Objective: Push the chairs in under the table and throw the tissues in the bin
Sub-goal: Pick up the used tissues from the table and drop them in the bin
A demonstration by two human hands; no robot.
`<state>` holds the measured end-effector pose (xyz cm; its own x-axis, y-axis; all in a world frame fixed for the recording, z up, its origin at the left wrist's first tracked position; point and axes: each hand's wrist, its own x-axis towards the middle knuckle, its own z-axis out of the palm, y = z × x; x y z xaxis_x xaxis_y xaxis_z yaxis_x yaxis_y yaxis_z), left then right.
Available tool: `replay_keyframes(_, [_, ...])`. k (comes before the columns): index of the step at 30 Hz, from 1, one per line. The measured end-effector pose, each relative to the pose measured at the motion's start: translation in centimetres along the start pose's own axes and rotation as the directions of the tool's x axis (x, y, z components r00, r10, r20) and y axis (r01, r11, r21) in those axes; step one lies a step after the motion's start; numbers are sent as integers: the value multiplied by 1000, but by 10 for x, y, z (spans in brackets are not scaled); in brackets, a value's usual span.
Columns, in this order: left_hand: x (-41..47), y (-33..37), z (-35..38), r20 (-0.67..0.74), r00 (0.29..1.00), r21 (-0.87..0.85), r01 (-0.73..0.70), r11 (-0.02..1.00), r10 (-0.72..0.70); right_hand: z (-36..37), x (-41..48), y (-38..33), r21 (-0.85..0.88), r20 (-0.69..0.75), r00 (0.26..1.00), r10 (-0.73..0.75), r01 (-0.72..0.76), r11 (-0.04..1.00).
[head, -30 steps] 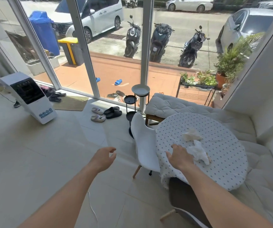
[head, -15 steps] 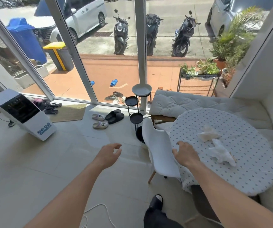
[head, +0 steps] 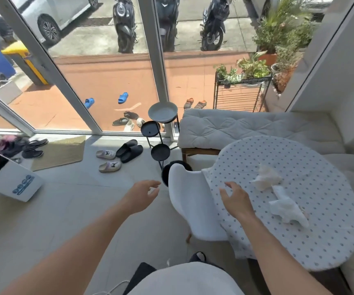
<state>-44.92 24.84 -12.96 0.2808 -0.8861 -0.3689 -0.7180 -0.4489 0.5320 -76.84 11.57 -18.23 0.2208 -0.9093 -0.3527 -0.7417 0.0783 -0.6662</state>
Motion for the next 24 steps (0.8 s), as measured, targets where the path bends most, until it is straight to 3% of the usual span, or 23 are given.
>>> replay_keyframes(11, [159,62,9,262,942,91,-239,967,209,-16,34,33,156,-107,950,293,-275,949])
replay_keyframes(19, [276,112,25,509,785,79,-452,889,353,-21,39,33,286,-237,798,554,-488,825])
replay_keyframes(24, [325,143,29,588,696,45,-537,842,412,-17,39,26,373,-318,683,658,-548,749])
